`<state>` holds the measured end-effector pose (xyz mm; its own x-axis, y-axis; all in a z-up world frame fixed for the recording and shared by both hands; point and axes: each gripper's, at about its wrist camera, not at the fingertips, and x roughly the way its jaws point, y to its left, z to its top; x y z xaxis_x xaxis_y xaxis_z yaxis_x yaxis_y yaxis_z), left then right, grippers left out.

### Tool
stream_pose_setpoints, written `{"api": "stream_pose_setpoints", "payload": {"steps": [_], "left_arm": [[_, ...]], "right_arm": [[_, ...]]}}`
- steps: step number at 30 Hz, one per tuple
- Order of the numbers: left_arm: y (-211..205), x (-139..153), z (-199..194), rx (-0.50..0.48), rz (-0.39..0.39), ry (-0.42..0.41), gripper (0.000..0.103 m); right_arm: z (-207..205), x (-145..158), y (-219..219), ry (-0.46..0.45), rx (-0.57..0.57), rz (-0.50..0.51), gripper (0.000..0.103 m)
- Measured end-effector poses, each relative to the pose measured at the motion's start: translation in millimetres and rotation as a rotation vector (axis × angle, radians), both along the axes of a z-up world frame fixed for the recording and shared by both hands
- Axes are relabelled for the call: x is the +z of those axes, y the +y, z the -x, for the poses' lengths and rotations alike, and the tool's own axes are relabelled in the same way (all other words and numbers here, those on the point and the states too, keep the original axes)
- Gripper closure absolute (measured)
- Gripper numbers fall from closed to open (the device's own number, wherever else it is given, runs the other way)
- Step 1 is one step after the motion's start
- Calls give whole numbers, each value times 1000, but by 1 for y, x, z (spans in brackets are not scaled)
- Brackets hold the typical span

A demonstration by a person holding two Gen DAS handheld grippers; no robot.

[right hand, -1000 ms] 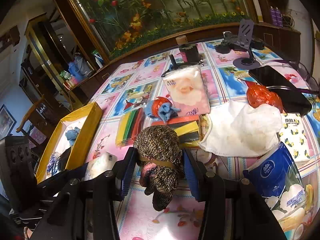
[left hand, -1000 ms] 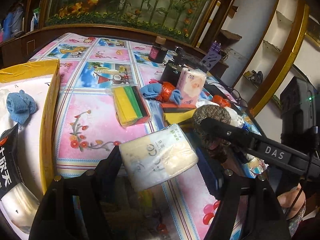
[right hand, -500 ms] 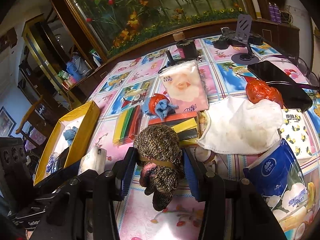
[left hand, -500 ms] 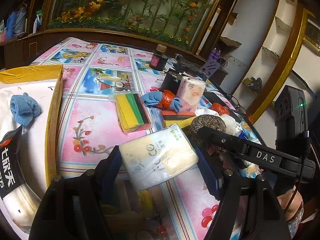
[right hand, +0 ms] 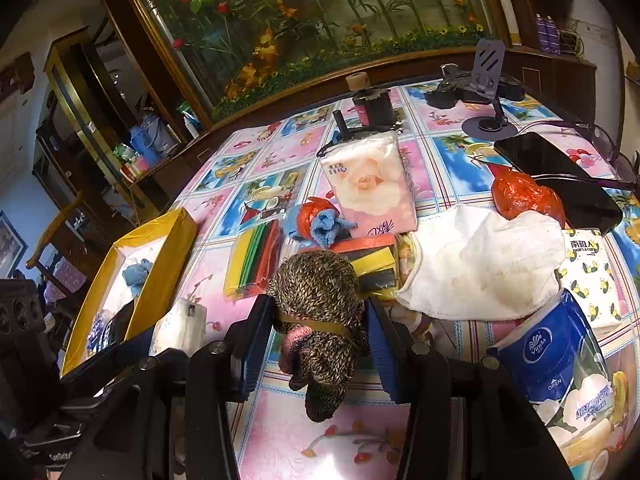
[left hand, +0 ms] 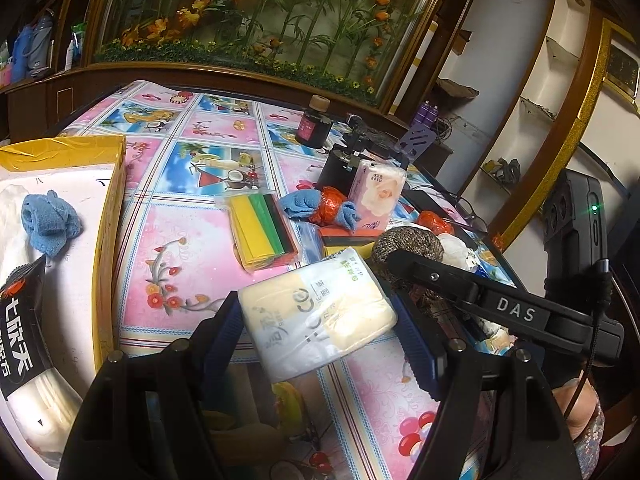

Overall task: Organize soft objects
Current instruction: 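Carry the packet and plush into the white box and open both tools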

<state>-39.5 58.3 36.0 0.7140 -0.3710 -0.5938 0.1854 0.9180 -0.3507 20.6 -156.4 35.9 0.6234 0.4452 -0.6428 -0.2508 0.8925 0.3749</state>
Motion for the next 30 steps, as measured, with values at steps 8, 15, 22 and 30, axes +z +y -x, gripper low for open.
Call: {"api": "stream_pose_setpoints", "payload": {"steps": [8, 15, 22, 30], "left_arm": [[25, 21, 14, 21, 56, -26, 29], [93, 51, 32, 128, 117, -57, 29], [169, 70, 47, 286, 128, -88, 29], [234, 74, 41, 399, 84, -50, 29]], "right_arm": [[-4, 5, 26, -4, 32, -33, 52], [-6, 19, 73, -1, 115, -48, 52], [-8, 43, 133, 9, 230, -62, 52], [-18, 64, 197, 23, 319, -35, 52]]}}
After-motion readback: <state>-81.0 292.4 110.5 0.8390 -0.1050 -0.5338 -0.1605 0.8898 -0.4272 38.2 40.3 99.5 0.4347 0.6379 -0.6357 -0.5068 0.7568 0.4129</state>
